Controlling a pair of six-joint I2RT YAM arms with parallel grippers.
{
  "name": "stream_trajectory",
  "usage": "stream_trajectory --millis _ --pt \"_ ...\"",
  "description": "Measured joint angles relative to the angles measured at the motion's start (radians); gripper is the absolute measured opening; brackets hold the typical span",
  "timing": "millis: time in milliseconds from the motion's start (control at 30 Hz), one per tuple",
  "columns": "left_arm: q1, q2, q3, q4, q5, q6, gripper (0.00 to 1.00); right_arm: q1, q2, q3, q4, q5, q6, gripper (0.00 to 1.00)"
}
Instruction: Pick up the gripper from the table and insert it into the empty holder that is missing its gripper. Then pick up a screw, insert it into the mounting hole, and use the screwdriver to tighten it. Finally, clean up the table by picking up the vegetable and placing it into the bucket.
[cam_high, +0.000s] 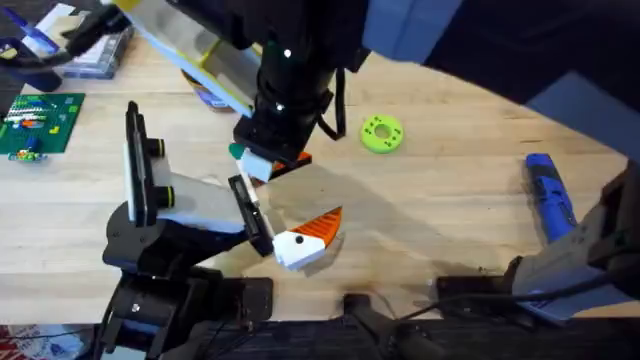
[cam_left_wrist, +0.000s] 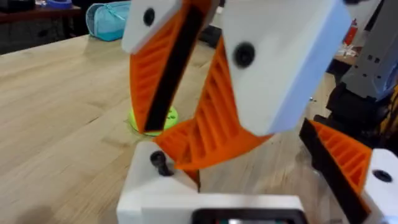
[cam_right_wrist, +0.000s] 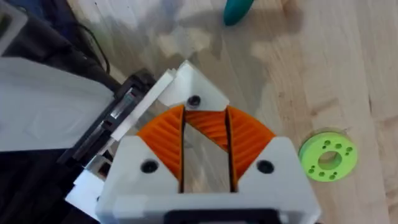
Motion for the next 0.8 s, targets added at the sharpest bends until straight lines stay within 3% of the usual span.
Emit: stream_trajectory --millis 133,267,600,800 --pt "0.0 0.0 0.0 0.0 0.0 0.003 0.99 -0.021 -0.013 0.004 -0.011 0.0 0.002 0.568" --pt "0.0 0.0 0.0 0.0 0.0 0.003 0.99 -0.056 -0.054 0.004 -0.022 0.003 0.004 0.96" --pt "0.0 0.0 0.0 0.0 0.0 0.003 0.99 -0.169 -0.135 0.01 -0.037 0.004 0.004 0.996" --pt "0.0 0.0 0.0 0.0 0.0 0.003 0.99 -0.18 -0.134 0.01 -0.061 0.006 -0.004 0.996"
